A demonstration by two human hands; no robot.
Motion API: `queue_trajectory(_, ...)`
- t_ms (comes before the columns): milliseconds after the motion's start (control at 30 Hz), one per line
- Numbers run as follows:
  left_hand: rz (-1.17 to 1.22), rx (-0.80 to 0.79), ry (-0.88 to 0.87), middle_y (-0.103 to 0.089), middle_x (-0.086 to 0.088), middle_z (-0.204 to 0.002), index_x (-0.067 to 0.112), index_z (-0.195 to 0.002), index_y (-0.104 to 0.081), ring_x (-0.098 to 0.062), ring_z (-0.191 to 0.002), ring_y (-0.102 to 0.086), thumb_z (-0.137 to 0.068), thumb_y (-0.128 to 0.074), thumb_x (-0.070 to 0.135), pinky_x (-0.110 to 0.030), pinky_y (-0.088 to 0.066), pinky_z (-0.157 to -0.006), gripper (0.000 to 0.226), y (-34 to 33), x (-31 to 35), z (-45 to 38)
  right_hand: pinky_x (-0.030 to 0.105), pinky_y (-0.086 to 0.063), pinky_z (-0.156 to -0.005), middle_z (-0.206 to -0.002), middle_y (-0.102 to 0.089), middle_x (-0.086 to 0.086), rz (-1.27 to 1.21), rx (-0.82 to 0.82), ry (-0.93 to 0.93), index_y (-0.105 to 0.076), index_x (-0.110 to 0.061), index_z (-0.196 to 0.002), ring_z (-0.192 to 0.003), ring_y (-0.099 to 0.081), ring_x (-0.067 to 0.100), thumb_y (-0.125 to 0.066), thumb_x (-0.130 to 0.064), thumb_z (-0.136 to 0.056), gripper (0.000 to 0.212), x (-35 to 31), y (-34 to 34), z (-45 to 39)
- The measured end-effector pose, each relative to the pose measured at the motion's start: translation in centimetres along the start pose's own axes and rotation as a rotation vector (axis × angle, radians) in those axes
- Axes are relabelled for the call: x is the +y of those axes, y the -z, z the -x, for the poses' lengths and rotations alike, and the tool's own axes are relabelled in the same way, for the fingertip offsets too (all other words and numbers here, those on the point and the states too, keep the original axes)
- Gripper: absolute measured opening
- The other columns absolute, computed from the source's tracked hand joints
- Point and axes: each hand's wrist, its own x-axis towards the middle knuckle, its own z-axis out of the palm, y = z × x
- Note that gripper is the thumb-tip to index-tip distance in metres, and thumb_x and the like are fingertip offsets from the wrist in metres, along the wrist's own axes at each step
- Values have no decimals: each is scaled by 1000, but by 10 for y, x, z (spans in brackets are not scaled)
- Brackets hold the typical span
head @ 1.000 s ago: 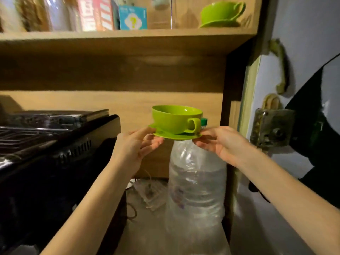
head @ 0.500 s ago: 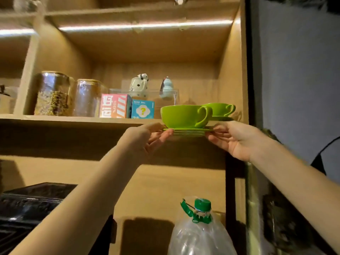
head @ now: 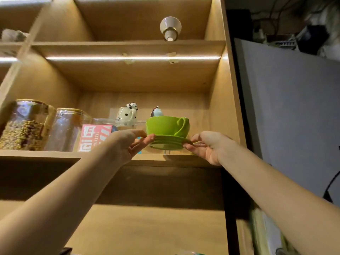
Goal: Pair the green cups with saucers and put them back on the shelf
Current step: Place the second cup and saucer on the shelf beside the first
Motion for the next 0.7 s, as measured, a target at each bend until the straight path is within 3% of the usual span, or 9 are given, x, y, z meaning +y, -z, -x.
queue_trajectory(33, 19, 1, 4, -61, -20, -45, -6, -81, -53, -13, -27, -56, -84, -52, -7, -17, -43, -28, 3, 1, -2, -6, 17, -48, -31, -75, -58, 21, -3, 7, 4, -51, 3, -78, -26, -57, 14, -41, 3, -92, 17, 2, -1, -6)
queue_trajectory(100, 39, 12, 5, -61, -22, -60, -6, -97, -51, -15, -28, -57, -83, -52, -9, -18, -44, -28, 15, 4, -9, -21, 17, -49, -31, -73, -57, 21, -4, 30, 10, -52, 3, -78, -25, -56, 13, -41, 4, -92, 17, 6, -3, -17)
queue_trajectory(200, 48, 43, 9, -62, -19, -46, -6, -105, -50, -15, -29, -58, -83, -53, -7, -19, -44, -28, 23, 6, -20, -38, 17, -46, -29, -70, -56, 20, -8, 60, 20, -52, 3, -79, -23, -55, 14, -41, 7, -91, 16, 9, -5, -29)
queue_trajectory(233, 49, 47, 16, -63, -19, -50, -6, -107, -50, -15, -29, -59, -83, -54, -6, -19, -44, -28, 25, 6, -23, -41, 17, -46, -28, -70, -56, 20, -8, 74, 22, -52, 3, -80, -24, -55, 14, -42, 7, -90, 15, 10, -5, -33)
queue_trajectory(333, 48, 64, 28, -60, -20, -71, -2, -104, -47, -15, -29, -59, -83, -55, -4, -20, -45, -29, 22, 7, -28, -48, 18, -46, -29, -69, -54, 19, -9, 112, 24, -49, 2, -73, -37, -60, 19, -41, 9, -90, 20, 14, -7, -40)
queue_trajectory(467, 47, 66, 34, -60, -20, -71, 1, -84, -48, -15, -29, -59, -83, -55, -3, -20, -47, -30, 8, 6, -31, -54, 18, -45, -27, -73, -58, 22, -2, 169, 31, -51, 3, -75, -28, -59, 20, -44, 10, -88, 17, 22, -8, -52)
queue_trajectory(567, 35, 60, 22, -63, -18, -56, 2, -76, -46, -14, -29, -58, -85, -53, -2, -20, -49, -33, 12, 4, -35, -56, 25, -51, -35, -79, -58, 20, -14, 239, 49, -52, 4, -91, -53, -64, 29, -43, 11, -89, 12, 28, -10, -65)
queue_trajectory(667, 53, 60, 5, -59, -17, -37, 1, -71, -44, -14, -27, -57, -86, -51, -2, -20, -49, -37, 17, 1, -40, -57, 33, -59, -70, -93, -61, 14, 52, 289, 44, -57, 3, -108, -93, -66, 33, -57, 3, -84, 24, 35, -13, -79)
queue_trajectory(700, 63, 62, 2, -59, -18, -39, 1, -71, -43, -15, -27, -57, -86, -51, -2, -21, -50, -38, 17, 0, -41, -58, 35, -59, -70, -101, -62, 15, 83, 301, 50, -58, 3, -110, -97, -65, 35, -61, 1, -81, 29, 37, -14, -83)
